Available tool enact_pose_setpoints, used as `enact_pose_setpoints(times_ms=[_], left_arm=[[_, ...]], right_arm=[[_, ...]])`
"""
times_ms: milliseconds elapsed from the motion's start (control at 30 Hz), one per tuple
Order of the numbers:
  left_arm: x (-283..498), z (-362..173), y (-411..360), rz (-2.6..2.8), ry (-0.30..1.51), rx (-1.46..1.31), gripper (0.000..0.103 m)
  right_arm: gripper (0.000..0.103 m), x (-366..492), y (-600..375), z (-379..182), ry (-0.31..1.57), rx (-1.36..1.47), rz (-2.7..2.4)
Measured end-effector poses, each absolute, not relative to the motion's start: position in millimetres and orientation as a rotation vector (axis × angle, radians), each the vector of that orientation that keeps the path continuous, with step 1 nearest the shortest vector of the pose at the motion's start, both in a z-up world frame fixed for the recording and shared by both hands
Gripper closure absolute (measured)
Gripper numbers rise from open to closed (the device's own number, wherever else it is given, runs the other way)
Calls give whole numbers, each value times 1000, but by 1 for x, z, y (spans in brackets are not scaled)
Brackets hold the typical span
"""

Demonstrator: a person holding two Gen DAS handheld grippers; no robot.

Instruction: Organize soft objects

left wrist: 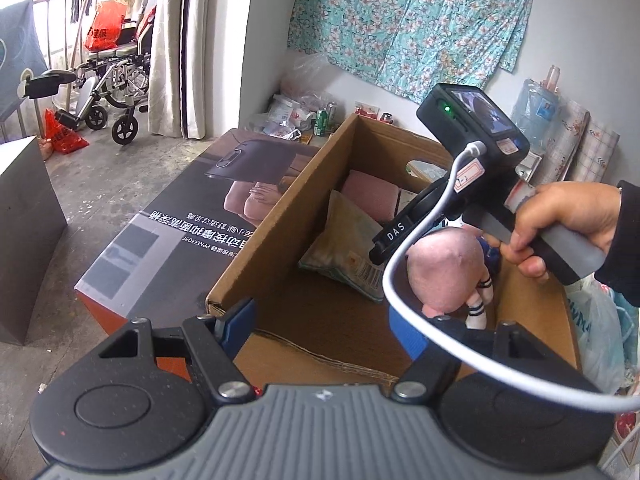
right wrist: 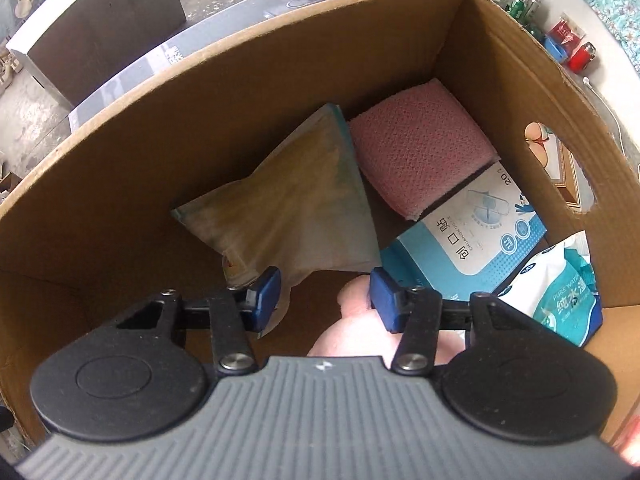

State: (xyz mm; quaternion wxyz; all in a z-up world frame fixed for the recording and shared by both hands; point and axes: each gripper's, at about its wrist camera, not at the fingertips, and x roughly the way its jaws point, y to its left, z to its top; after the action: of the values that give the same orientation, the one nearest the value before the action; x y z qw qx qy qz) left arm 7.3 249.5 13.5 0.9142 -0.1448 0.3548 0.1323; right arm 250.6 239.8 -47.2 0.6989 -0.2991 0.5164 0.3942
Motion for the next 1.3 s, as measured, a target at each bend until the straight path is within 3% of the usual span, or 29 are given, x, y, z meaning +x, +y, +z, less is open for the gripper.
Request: enact_pose_setpoints(times_ms=[100,467,533,600,833,1033,1300], left_arm=[[8,13,250,271,731,-298,28],[5,12,252,276,727,-303,28],[5,12,252,282,729,-304,28],[5,13,251,284,730,-307,28],[3,16,246,260,716,-298,28],[17,15,234,202,714,-276,28],[28,7,223,178,738,-294,28]], right_arm=[[63,253,236,-40,1155,-661,877],[64,253,225,-31,1133,-710,901],[69,248,228,-36,1124,-740,901],[85,245,230,-42,1117,-751,902],[97,240,200,-12,1075,-633,918],[97,240,144,24,1029,-492,929],[98,249,121,31,987,-388,866]])
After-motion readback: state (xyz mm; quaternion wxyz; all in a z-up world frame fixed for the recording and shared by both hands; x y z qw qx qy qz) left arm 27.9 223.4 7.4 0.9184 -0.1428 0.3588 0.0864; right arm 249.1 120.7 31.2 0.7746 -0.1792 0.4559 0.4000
